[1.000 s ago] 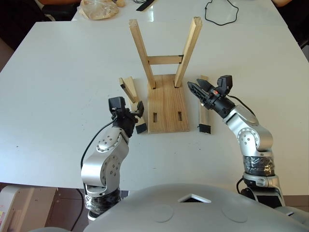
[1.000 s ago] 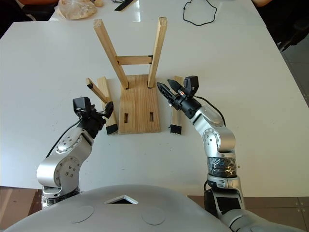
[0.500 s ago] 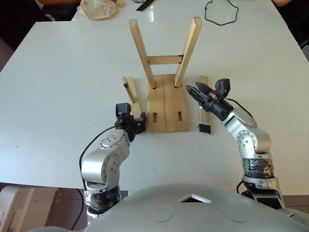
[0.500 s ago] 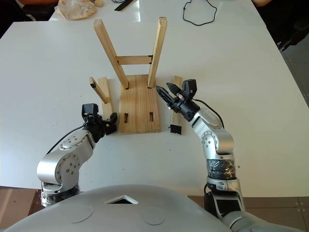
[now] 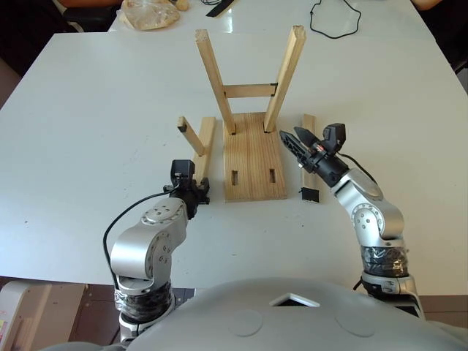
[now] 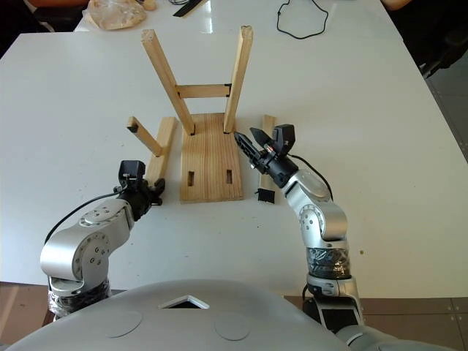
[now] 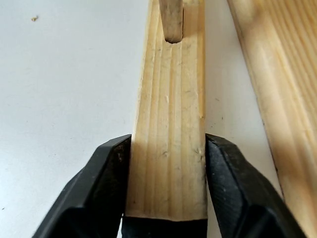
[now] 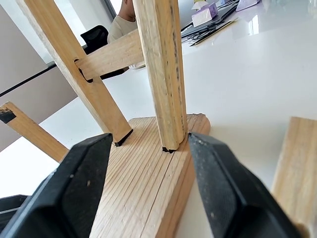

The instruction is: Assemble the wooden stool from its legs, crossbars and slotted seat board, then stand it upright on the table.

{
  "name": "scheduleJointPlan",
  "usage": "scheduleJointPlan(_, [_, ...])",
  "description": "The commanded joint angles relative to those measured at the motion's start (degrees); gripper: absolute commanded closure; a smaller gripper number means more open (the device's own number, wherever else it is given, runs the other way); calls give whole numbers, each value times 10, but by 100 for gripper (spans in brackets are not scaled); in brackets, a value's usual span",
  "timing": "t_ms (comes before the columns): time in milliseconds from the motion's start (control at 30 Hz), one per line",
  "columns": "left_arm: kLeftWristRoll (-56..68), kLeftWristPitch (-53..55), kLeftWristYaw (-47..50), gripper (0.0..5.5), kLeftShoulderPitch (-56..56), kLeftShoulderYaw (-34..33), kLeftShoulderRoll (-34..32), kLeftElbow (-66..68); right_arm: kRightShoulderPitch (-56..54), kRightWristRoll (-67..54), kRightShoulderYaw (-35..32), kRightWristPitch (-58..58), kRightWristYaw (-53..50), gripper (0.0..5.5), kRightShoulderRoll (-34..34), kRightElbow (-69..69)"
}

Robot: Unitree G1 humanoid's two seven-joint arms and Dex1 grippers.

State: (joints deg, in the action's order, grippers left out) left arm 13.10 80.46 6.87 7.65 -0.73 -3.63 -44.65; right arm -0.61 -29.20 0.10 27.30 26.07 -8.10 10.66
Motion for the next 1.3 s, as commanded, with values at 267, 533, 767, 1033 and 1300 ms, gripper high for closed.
scheduleJointPlan(267, [-34,-119,86,346,-210,-209,58,71,-83,-20,-104,38,-183,270,44,-3])
scheduleJointPlan(533, [491,-369,73,346,-568,-478,59,193,-304,20,-155,-13,-255,270,-2,-124])
scheduleJointPlan(767, [646,-330,-96,346,-447,-401,15,143,-367,-155,-208,-25,-183,270,70,-117])
scheduleJointPlan(1033, [735,-243,-273,346,-323,-273,-138,110,-364,-431,-181,178,47,270,-25,-11])
scheduleJointPlan(1300, [695,-269,-369,346,-284,-191,-214,97,-381,-467,-140,259,175,203,-136,15])
